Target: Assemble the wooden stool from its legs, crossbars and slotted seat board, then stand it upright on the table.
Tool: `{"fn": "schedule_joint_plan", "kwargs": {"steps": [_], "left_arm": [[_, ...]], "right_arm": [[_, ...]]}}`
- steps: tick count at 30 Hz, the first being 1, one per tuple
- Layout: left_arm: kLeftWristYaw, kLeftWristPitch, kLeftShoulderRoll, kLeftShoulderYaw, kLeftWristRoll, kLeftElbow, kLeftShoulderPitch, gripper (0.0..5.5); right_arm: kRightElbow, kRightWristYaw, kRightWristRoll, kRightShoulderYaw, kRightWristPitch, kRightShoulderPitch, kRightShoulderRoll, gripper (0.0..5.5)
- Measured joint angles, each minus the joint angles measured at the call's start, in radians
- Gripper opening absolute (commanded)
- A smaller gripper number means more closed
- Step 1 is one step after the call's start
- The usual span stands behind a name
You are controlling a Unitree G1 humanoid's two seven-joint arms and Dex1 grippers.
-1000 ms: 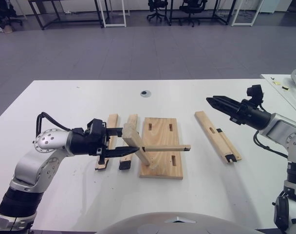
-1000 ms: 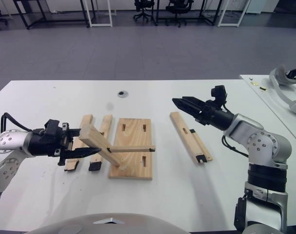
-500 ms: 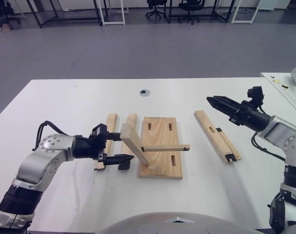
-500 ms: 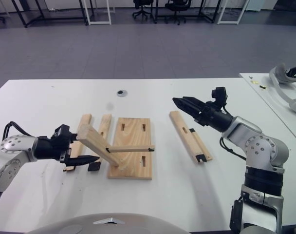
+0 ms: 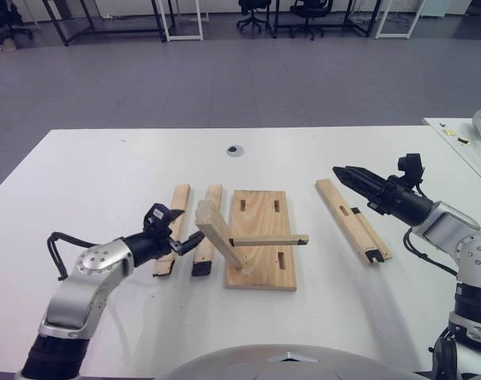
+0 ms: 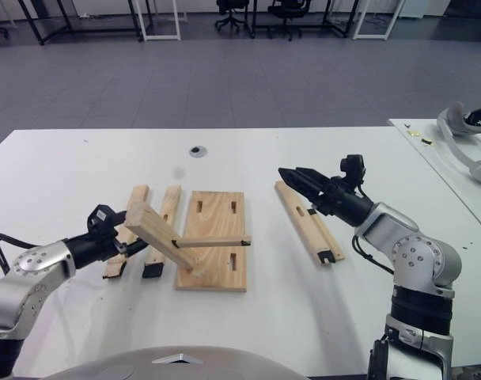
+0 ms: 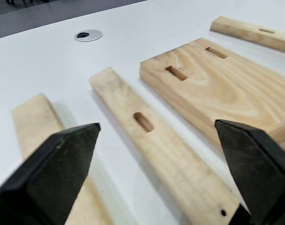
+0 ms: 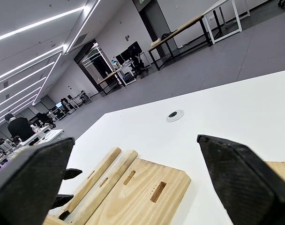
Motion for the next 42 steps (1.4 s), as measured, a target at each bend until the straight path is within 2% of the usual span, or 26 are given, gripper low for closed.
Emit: {"fn": "schedule_joint_plan", "kwargs": {"steps": [7,10,15,22,35,38,42], "left_arm": [[0.168,0.13,-0.058,-0.078,0.064,-0.106,0.037,4.51],[0.208,0.191,-0.082,-0.153,0.097,-0.108,0.025,4.51],[0.267,0.275,-0.083,-0.181,0.162,-0.048,-0.013,4.51],[0.259,0.095,-0.085,-0.161,0.193,0.08,-0.002,4.51],[0.123,-0.255,0.026,-0.212,0.274,0.34,-0.076,2.56],[0.077,-0.268,0.094,-0.213,0.288,0.368,-0.099,2.17],[0.041,-0.163,0.152,-0.205,0.316,0.31,-0.116,2.12]], "right_arm": [[-0.002,-0.021,0.009,0.001,0.0,0.005,0.007,4.87],[-0.002,-0.031,0.013,0.0,0.0,0.005,0.008,4.87],[-0.001,-0.053,0.015,0.0,-0.001,0.004,0.01,4.87],[-0.001,-0.069,0.019,-0.004,-0.005,0.004,0.019,4.87],[-0.001,-0.118,0.019,-0.006,-0.038,0.004,0.047,4.87],[-0.001,-0.135,0.015,-0.007,-0.051,0.004,0.052,4.87],[-0.001,-0.139,0.014,-0.007,-0.067,0.007,0.057,4.87]]}}
